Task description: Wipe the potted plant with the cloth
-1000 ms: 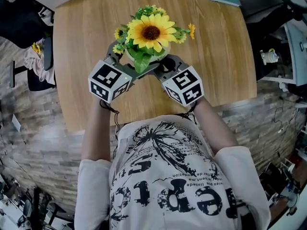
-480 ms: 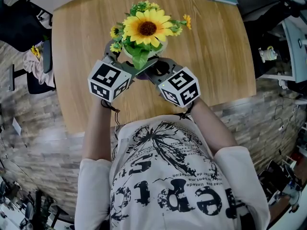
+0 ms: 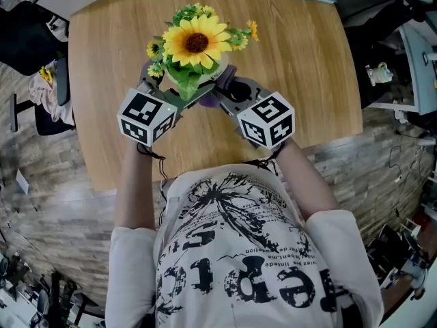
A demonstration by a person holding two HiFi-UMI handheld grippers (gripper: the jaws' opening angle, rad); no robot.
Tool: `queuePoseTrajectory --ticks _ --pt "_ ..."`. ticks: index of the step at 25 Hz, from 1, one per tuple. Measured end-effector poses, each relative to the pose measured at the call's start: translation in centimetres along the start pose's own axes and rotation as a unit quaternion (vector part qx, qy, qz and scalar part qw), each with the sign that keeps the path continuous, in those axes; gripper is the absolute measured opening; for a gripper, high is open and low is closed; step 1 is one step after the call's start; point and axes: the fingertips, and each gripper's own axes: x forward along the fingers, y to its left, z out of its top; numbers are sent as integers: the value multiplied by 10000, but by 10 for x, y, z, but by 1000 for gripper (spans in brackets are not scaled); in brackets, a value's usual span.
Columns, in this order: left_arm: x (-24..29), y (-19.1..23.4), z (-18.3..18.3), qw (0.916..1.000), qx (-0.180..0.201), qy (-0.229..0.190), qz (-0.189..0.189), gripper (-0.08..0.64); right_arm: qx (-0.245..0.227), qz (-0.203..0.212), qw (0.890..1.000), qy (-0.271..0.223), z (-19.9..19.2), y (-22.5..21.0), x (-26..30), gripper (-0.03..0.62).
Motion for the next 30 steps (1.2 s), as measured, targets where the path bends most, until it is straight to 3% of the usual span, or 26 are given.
queuePoseTrajectory --ticks 8,17,20,24,30 --pt "2 2 -6 10000 -20 57 -36 511 195 -154 9995 -210 8 -27 -8 77" --pt "15 0 -49 9990 -72 441 -45 511 685 -973 9924 -305 0 -95 -22 77" --pt "29 -13 -72 9971 93 749 -116 511 480 -1230 9907 -317 -3 -118 -36 78" --pt "45 -28 -92 9953 157 927 -218 511 -184 -1568 9868 -360 10 -144 -55 78" --pt "63 -32 -129 9928 50 1138 -374 511 -659 -1690 9823 -460 15 -161 -52 80"
